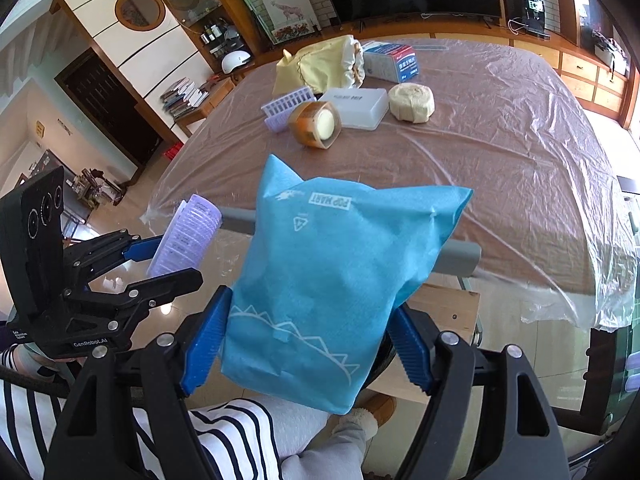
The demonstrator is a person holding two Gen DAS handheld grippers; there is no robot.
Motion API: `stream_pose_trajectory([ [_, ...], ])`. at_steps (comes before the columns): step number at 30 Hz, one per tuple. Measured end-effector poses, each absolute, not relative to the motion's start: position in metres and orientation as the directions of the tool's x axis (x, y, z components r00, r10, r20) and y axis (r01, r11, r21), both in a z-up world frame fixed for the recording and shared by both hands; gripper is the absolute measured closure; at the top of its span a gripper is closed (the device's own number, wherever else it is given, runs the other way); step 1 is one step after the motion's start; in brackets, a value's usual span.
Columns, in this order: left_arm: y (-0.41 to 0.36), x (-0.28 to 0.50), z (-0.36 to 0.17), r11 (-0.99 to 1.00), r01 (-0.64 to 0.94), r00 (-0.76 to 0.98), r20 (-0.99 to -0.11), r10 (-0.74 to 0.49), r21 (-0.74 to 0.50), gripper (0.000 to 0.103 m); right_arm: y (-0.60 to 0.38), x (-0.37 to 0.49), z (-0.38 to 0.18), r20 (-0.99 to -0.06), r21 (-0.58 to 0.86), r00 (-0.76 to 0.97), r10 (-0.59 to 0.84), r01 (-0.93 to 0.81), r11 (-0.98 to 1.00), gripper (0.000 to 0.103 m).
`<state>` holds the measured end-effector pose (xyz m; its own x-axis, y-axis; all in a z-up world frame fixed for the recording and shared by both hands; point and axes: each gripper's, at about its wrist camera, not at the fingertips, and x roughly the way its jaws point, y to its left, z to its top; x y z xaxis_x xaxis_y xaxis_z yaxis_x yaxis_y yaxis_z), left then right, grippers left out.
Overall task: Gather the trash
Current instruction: 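Carry the hair roller and blue bag with both tools over the bin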
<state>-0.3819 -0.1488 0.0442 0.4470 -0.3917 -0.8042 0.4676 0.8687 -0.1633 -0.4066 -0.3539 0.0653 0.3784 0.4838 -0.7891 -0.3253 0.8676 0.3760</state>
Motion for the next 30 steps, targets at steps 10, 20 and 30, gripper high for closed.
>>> stream_pose_trajectory([
  [10, -0.151, -0.391, 0.027, 0.868, 0.468, 0.406, -0.832, -0.379, -0.167, 0.047, -0.343, -0.421, 0.048, -0.815, 0.359, 0.333, 0.474, -0.351, 0.865, 0.029],
  [20, -0.147, -0.391, 0.009, 0.879, 0.450, 0.379, -0.858, -0.346, -0.156, 0.047, -0.336, -0.423, 0.028, -0.843, 0.330, 0.299, 0.447, -0.367, 0.869, 0.029],
  [30, -0.147, -0.387, -0.008, 0.884, 0.446, 0.361, -0.877, -0.317, -0.136, 0.047, -0.326, -0.415, 0.009, -0.873, 0.285, 0.281, 0.399, -0.371, 0.884, 0.029],
])
